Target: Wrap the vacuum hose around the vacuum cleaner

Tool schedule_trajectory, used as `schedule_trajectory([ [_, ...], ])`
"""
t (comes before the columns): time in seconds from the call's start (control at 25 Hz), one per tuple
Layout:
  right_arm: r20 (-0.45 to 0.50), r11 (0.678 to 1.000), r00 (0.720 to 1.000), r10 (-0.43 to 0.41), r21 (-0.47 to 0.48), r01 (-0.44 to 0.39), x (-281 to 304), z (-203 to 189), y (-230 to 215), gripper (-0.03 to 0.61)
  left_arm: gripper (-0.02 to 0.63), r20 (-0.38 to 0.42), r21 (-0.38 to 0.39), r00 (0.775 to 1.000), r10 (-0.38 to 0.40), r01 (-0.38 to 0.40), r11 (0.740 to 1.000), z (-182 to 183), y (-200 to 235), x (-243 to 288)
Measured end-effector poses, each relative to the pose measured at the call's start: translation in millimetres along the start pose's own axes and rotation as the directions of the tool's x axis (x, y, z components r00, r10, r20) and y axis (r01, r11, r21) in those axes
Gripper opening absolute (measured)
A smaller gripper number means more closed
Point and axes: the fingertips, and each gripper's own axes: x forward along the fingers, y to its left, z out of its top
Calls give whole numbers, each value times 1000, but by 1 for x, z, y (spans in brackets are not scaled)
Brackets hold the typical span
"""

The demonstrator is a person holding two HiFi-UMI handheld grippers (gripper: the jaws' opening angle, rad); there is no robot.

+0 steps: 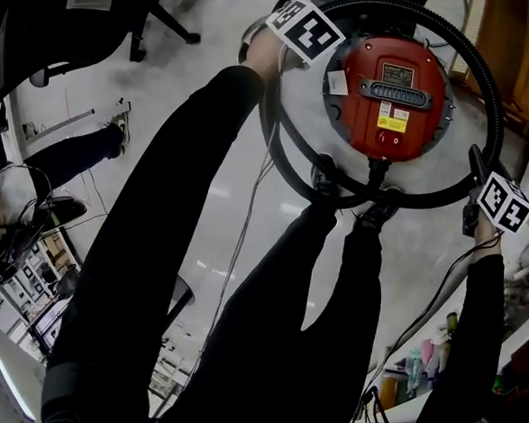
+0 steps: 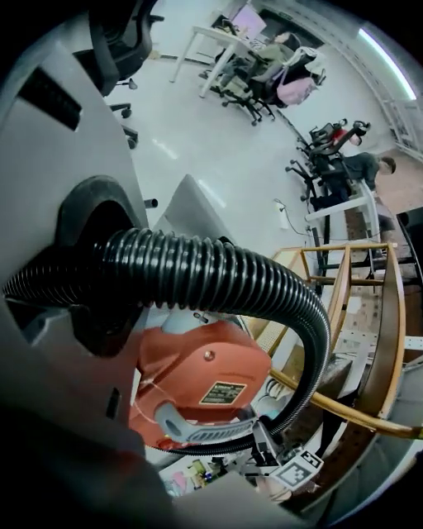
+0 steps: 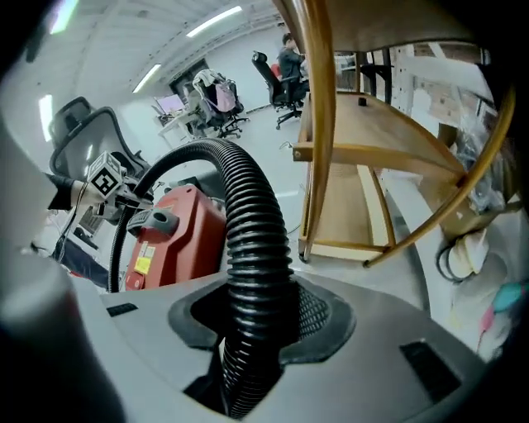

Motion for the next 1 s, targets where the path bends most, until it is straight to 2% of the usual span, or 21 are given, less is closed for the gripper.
schedule_trajectory([
  [0.24, -19, 996, 999, 47, 83, -46, 45, -25, -7, 156, 143, -18, 50, 1000, -6, 7, 999, 1, 2, 53],
  [0.32, -24, 991, 998, 55, 121, -52, 56, -35, -8, 156, 144, 5, 86, 1000, -13, 13, 996, 0, -5, 65],
  [0.4, -24, 987, 998, 64, 148, -59, 66, -43, -8, 156, 211, 53, 143, 999, -7, 0, 990, -1, -13, 71],
  [0.48, -27, 987, 997, 67, 148, -63, 75, -47, -7, 156, 287, 107, 157, 994, 1, -18, 987, -2, -15, 70],
  [0.52, -29, 988, 997, 68, 144, -63, 78, -47, -6, 156, 312, 143, 134, 990, 4, -23, 991, -1, -14, 66],
  [0.6, -34, 990, 997, 66, 127, -61, 84, -46, -5, 156, 321, 242, 44, 970, 20, -32, 998, 5, -9, 46],
  [0.72, -54, 996, 998, 42, 84, -37, 91, -47, -8, 158, 321, 390, -148, 918, 71, -13, 989, 4, -1, -5],
  [0.8, -66, 999, 998, 15, 36, -13, 96, -49, -15, 161, 321, 445, -286, 888, 113, 21, 958, -15, -4, -38],
  [0.84, -67, 1000, 998, -2, 6, 3, 98, -49, -18, 177, 319, 457, -351, 880, 129, 45, 935, -30, -10, -50],
  [0.92, -70, 999, 997, -31, -28, 29, 102, -50, -23, 218, 319, 457, -465, 880, 132, 110, 878, -65, -34, -64],
  [1.0, -73, 999, 997, -35, -27, 33, 106, -49, -22, 253, 319, 439, -547, 892, 113, 165, 821, -101, -66, -72],
])
